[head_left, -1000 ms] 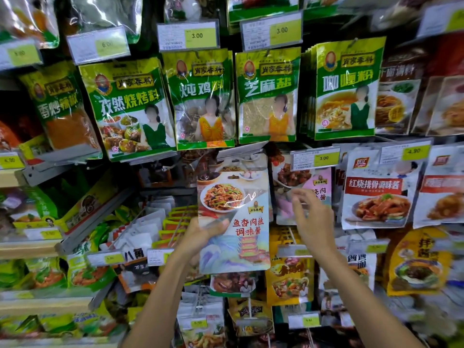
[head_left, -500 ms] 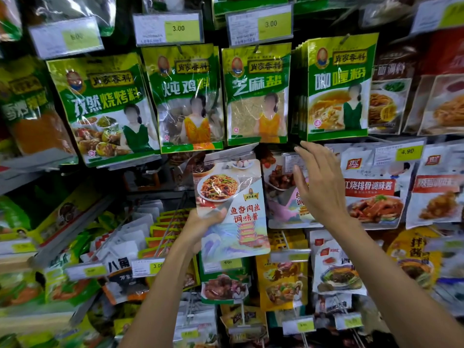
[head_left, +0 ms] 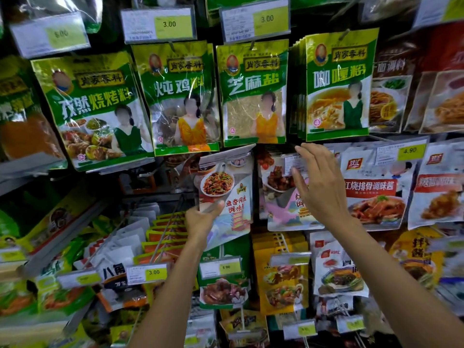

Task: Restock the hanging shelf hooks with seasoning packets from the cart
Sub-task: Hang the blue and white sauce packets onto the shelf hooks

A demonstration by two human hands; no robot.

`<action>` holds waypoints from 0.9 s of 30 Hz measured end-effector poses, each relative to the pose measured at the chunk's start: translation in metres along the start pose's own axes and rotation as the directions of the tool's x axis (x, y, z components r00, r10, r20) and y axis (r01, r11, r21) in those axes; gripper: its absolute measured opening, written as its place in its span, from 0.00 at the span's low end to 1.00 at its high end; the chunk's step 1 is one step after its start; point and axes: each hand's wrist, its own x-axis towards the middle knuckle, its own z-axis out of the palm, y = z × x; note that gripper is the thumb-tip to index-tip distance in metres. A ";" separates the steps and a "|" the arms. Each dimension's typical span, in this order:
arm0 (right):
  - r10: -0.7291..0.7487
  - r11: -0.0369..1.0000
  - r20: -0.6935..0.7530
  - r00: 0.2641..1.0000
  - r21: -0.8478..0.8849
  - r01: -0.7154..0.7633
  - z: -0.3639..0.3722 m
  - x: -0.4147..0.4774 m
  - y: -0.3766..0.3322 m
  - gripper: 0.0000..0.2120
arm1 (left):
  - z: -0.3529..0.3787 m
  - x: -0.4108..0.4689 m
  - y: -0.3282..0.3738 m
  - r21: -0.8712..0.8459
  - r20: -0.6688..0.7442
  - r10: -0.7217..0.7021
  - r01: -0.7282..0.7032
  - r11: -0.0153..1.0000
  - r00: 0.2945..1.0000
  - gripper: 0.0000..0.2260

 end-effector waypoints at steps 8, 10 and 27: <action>-0.002 1.000 0.004 1.000 0.000 0.002 -0.002 0.000 0.000 0.19 | 0.018 -0.001 0.005 0.258 -0.319 -0.059 0.146 0.955 0.946 0.26; 0.001 1.000 0.012 1.000 -0.003 -0.001 -0.003 0.001 -0.001 0.19 | 0.024 -0.001 0.008 0.258 -0.327 -0.083 0.173 0.951 0.941 0.28; 0.310 0.948 0.116 0.944 0.037 -0.316 -0.075 -0.111 -0.033 0.15 | -0.007 -0.103 -0.030 0.502 -0.100 0.230 -0.150 0.852 0.968 0.17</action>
